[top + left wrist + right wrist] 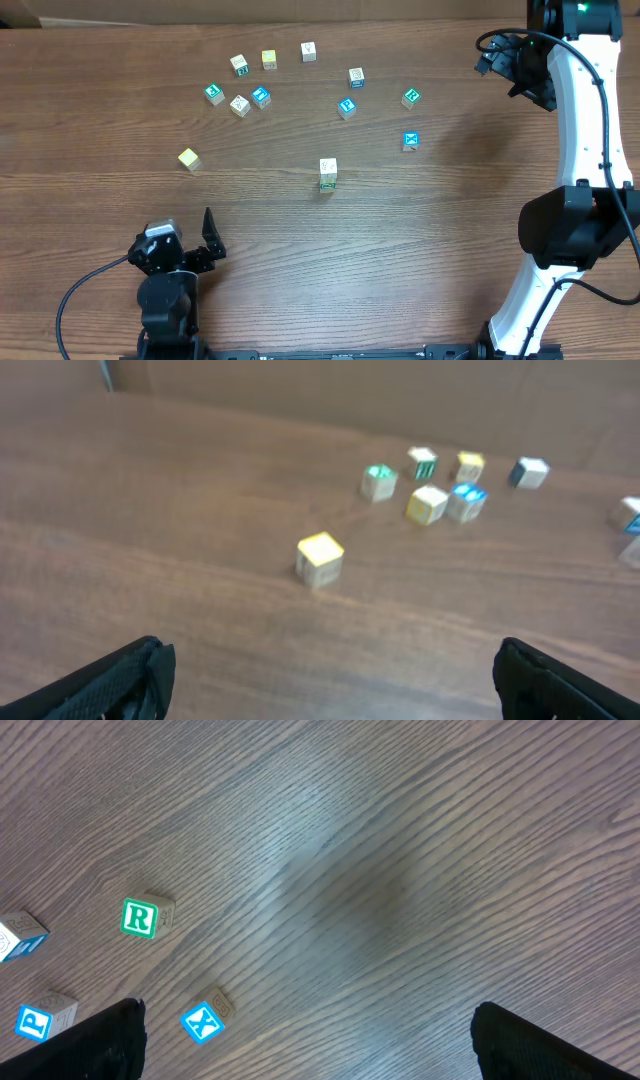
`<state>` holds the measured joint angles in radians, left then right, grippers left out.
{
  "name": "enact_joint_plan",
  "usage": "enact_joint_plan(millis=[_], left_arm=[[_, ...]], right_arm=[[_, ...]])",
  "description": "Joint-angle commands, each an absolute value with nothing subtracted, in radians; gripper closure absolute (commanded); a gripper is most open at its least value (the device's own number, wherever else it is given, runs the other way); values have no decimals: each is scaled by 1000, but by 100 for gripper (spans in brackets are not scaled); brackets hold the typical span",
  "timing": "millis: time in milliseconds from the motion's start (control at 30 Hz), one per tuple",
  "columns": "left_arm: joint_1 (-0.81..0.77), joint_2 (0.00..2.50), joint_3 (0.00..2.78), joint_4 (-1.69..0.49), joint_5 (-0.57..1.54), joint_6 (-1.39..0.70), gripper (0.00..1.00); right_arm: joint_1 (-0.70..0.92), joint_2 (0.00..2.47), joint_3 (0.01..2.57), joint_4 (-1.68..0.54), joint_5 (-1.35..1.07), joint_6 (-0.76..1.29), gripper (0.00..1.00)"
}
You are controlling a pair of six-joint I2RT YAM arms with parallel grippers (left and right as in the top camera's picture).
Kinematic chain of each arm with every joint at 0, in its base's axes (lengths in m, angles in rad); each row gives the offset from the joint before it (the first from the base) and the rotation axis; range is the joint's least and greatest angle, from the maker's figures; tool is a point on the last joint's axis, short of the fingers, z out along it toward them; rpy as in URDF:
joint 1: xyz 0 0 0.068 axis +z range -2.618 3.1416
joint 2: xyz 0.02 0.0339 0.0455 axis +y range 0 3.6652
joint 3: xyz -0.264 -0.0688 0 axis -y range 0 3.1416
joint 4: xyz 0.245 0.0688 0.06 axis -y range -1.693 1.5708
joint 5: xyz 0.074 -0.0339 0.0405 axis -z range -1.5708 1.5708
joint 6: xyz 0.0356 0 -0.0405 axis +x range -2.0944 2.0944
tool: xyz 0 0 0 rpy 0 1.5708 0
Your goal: Form a tower
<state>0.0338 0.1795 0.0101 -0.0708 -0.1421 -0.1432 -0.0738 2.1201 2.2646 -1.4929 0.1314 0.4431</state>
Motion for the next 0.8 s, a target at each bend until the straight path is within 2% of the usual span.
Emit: enact_joint_plan(millis=[0,167,767], left_arm=[[30,119,6,-75,-130,-78,1],[25,5,6,-76,-130,-42,0],[25,3,6,-67,-138,-30,1]], right_arm=[[-74,2110,2277,-1490,138,437,0],[-74,2110,2277,-1490,138,437,0],[-74,2110,2277,-1490,138,437,0]])
